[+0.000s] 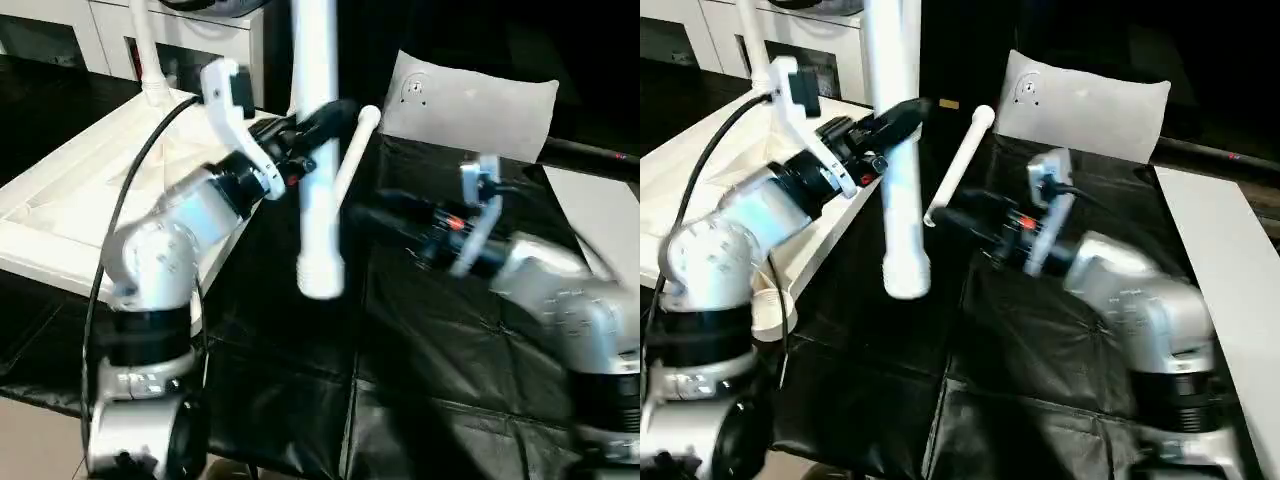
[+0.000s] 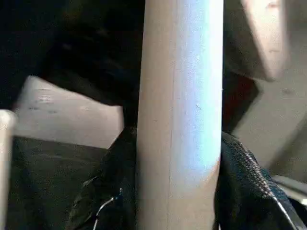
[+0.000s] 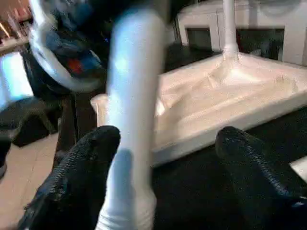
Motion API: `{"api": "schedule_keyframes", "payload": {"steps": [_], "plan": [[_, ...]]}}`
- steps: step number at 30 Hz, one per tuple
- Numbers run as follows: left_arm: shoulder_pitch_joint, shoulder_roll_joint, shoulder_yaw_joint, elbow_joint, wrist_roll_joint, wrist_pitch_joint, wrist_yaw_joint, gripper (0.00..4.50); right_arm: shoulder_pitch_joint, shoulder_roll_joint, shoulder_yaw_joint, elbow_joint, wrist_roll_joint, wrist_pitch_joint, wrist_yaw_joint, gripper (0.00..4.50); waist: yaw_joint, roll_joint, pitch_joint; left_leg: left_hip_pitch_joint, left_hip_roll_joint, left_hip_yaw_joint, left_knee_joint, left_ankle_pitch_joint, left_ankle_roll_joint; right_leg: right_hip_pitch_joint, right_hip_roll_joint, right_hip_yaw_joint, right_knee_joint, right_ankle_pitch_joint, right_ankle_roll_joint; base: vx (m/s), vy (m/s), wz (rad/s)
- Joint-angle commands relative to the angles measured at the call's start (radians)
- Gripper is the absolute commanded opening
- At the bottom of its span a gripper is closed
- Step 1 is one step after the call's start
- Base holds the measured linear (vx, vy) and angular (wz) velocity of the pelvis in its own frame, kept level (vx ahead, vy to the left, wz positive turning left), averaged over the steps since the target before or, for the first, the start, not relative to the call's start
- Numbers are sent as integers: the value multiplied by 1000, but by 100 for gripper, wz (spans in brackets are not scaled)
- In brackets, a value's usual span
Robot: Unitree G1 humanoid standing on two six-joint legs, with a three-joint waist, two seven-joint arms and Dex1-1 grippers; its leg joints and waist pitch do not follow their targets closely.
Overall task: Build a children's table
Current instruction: Pick table leg
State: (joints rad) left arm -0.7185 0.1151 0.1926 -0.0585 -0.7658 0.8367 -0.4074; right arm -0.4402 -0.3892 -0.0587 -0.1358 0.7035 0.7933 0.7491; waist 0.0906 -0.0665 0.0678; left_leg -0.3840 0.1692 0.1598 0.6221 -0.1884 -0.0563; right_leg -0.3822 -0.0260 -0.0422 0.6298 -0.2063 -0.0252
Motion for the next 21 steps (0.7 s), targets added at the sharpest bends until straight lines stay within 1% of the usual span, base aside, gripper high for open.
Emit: {"api": "schedule_keyframes", "payload": {"steps": [1,3,4,5,6,7,10,12,14,16,17,19,21], "plan": [[-20,2,-7,-2,-24,18,-25,180,-17,-10,-3,4,10,20,10,402,2,2,-66,18,59,-16,-76,-107,-6,44,-113,53,-84,-195,-150,0,0,0],[-26,10,-9,-4,-44,32,-47,180,-21,-20,1,3,15,38,15,430,3,5,-66,19,59,-17,-77,-110,-8,44,-114,53,-85,-219,-147,0,0,0],[-40,19,-13,-3,-73,51,-81,180,-34,-29,10,1,28,68,24,436,1,3,-66,19,59,-17,-77,-111,-7,44,-113,53,-86,-223,-145,0,0,0],[-47,22,-14,-1,-85,58,-95,180,-39,-31,16,0,35,77,30,444,2,3,-67,20,59,-18,-76,-105,-7,45,-113,52,-83,-222,-145,0,0,0],[-47,22,-14,-1,-85,58,-96,180,-40,-31,16,0,35,78,31,444,2,4,-66,20,59,-17,-76,-108,-8,42,-113,52,-84,-226,-144,0,0,0],[-52,29,-21,1,-95,66,-119,180,-45,-31,24,-4,44,87,37,444,1,3,-66,21,60,-16,-76,-109,-7,41,-112,53,-85,-228,-144,0,0,0],[-56,32,-28,2,-112,77,-148,180,-51,-23,32,-11,60,104,43,450,2,4,-66,19,60,-17,-76,-102,-8,42,-113,53,-85,-222,-142,0,0,0],[-57,30,-29,2,-118,79,-156,180,-52,-21,35,-14,64,109,46,450,3,4,-66,21,61,-17,-77,-100,-10,41,-113,52,-82,-212,-145,0,0,0],[-58,33,-37,-1,-134,86,-182,180,-56,-19,41,-19,70,119,61,450,5,3,-66,20,60,-16,-77,-100,-11,43,-114,53,-83,-209,-146,0,0,0],[-54,40,-58,-11,-137,88,-220,180,-58,-15,42,-27,98,136,84,450,5,4,-65,20,60,-16,-78,-104,-8,43,-115,53,-85,-227,-141,0,0,0],[-50,43,-73,-18,-138,86,-244,180,-56,-17,46,-34,116,144,99,450,5,1,-66,20,61,-16,-78,-103,-7,43,-114,53,-85,-229,-140,0,0,0],[-49,43,-80,-19,-142,86,-260,180,-55,-19,51,-37,129,149,114,450,7,4,-66,20,63,-17,-78,-101,-9,42,-116,53,-83,-224,-142,0,0,0],[-46,45,-89,-20,-142,84,-280,180,-54,-21,56,-38,135,154,128,450,7,3,-65,19,62,-16,-78,-104,-11,42,-116,53,-85,-227,-144,0,0,0]]}}
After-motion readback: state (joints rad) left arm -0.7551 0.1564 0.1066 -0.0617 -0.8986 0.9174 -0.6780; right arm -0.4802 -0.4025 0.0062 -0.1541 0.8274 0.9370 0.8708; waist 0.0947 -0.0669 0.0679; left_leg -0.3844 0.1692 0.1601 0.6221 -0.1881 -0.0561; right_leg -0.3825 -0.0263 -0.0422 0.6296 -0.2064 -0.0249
